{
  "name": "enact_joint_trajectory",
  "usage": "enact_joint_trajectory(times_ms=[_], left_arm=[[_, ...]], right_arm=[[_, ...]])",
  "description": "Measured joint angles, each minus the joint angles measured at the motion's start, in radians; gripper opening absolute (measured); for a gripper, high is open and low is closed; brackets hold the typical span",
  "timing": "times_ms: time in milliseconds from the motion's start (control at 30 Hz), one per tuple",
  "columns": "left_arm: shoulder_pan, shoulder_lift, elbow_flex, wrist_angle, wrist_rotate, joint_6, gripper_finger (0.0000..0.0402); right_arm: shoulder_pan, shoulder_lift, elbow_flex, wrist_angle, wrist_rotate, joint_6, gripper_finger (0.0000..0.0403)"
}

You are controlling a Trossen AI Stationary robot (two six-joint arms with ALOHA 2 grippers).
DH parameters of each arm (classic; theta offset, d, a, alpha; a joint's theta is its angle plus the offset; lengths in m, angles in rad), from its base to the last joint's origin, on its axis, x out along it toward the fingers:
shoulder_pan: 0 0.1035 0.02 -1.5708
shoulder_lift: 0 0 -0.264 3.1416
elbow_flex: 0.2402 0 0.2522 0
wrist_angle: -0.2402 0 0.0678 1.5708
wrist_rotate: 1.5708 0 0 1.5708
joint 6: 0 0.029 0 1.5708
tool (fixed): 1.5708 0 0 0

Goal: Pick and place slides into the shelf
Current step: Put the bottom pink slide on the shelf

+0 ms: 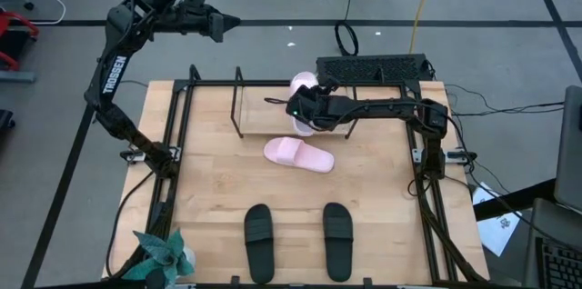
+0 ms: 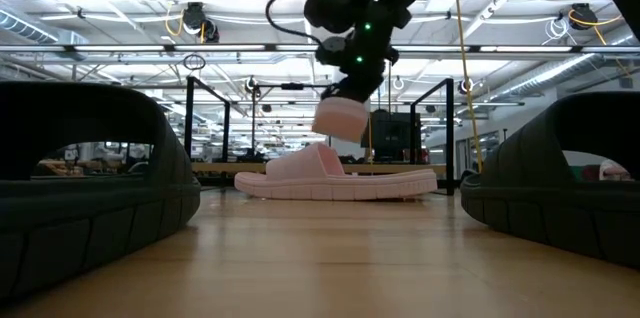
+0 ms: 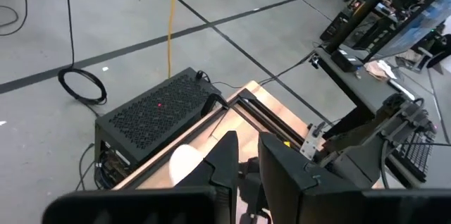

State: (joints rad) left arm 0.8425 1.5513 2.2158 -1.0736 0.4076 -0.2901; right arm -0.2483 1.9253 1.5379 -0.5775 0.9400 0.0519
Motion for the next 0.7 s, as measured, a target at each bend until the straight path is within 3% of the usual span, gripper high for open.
enact_joint_trajectory(times_ms=[400,567,700], left_arm=[[0.000,0.000,0.000,-0.003,0.000,0.026,0.0051],[0.000,0.000,0.000,-0.005,0.000,0.027,0.0051],[0.000,0.000,0.000,-0.006,-0.021,0.034,0.0051]], right_arm=[[-0.042,-0.050,0.000,-0.205,0.031,0.040,0.0000],[-0.043,-0.060,0.000,-0.161,0.016,0.007,0.0000],[-0.034,-0.060,0.000,-0.036,-0.061,-0.073,0.0000]])
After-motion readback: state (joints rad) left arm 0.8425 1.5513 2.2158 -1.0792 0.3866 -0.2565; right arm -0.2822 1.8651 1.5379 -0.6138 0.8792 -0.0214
